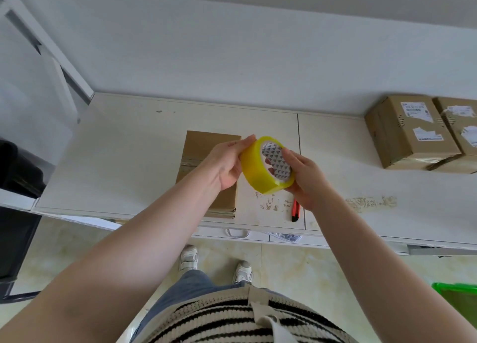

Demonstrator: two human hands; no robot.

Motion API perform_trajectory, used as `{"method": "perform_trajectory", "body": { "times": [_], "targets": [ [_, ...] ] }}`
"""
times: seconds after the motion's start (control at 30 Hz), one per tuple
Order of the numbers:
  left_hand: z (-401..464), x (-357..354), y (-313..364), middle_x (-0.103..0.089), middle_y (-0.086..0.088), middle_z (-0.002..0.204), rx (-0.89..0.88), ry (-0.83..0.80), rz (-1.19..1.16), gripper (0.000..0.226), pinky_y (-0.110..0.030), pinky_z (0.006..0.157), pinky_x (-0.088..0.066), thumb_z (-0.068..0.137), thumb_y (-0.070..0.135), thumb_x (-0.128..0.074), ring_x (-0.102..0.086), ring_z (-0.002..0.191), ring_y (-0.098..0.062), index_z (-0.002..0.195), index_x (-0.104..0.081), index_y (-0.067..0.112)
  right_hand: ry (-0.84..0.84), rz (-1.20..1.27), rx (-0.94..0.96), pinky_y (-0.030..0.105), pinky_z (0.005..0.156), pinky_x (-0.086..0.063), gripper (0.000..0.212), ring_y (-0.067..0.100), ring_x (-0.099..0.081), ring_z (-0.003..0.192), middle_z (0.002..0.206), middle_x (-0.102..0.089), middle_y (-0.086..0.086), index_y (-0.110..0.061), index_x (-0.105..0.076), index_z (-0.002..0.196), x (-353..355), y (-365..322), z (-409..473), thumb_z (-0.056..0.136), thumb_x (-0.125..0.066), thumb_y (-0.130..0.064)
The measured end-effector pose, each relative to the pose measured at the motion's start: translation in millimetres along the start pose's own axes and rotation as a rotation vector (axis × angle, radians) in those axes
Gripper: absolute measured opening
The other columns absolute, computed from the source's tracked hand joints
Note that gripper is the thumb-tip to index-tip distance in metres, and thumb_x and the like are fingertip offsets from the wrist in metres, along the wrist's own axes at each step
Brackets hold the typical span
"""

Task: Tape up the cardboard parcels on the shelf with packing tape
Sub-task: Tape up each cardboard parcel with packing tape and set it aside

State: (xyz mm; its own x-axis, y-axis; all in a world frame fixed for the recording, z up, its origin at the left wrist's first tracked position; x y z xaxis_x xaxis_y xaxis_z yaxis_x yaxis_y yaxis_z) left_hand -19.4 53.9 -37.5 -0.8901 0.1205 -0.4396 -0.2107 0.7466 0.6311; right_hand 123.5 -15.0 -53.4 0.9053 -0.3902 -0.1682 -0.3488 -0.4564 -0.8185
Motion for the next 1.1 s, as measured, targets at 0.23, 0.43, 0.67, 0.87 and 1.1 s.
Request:
{"method": "perform_trajectory", "body": {
  "times": [0.23,0.43,0.67,0.87,1.1],
  "targets": [
    [6,24,33,-0.064,-0.002,0.104,-0.355,0.171,0.483,0.018,-0.02,0.082,-0.051,0.09,0.01,-0.069,-0.062,0.095,-0.01,0.098,-0.053,0.014,0.17,-0.16,-0.035,0.04,0.073,-0.059,0.017,0.023,-0.067,0.078,0.095,-0.071,0.011,-0.013,-0.069,0.108,23,9,15,0.096,-0.061,-0.022],
    [-16,104,59,-0.048,-0.005,0.132,-0.585,0.669,0.93,0.027,-0.025,0.085,-0.039,0.098,0.023,-0.057,-0.055,0.118,-0.019,0.123,-0.052,0.013,0.339,-0.692,0.003,0.032,0.09,-0.045,0.034,0.022,-0.058,0.107,0.131,-0.062,0.006,-0.016,-0.06,0.133,33,32,37,0.1,-0.053,-0.018],
    [5,144,18,-0.053,-0.01,0.14,-0.19,0.533,1.066,0.062,-0.043,0.101,-0.045,0.1,0.051,-0.043,-0.052,0.127,-0.032,0.145,-0.038,0.008,0.26,-0.781,0.241,0.017,0.083,-0.042,0.041,0.02,-0.058,0.114,0.136,-0.057,0.002,-0.015,-0.051,0.141,-55,7,-8,0.102,-0.041,-0.015],
    [6,142,15,-0.056,-0.004,0.097,-0.199,0.518,1.121,0.047,-0.036,0.077,-0.045,0.1,0.051,-0.045,-0.06,0.099,-0.031,0.117,-0.049,0.007,0.136,-0.715,0.019,0.04,0.086,-0.049,0.03,0.031,-0.058,0.104,0.117,-0.061,0.012,-0.011,-0.053,0.123,-102,51,7,0.104,-0.037,-0.028],
    [10,145,14,-0.057,-0.005,0.097,-0.18,0.496,1.18,0.053,-0.036,0.074,-0.045,0.093,0.058,-0.053,-0.058,0.09,-0.028,0.11,-0.048,0.008,0.197,-0.673,0.081,0.038,0.083,-0.048,0.026,0.028,-0.059,0.098,0.115,-0.061,0.011,-0.012,-0.058,0.116,-98,58,13,0.104,-0.039,-0.025]
  ]
}}
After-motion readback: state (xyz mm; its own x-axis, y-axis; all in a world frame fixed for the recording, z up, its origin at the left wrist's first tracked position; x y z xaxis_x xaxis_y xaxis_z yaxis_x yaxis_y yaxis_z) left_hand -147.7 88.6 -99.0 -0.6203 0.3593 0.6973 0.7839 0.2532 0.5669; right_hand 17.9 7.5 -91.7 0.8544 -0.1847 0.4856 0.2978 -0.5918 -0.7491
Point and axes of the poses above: each hand's wrist, its own z-axis towards the middle knuckle, its own x-axis out of the back of the hand, y = z × x, the point moved 8 cm from there along z, towards the middle knuckle
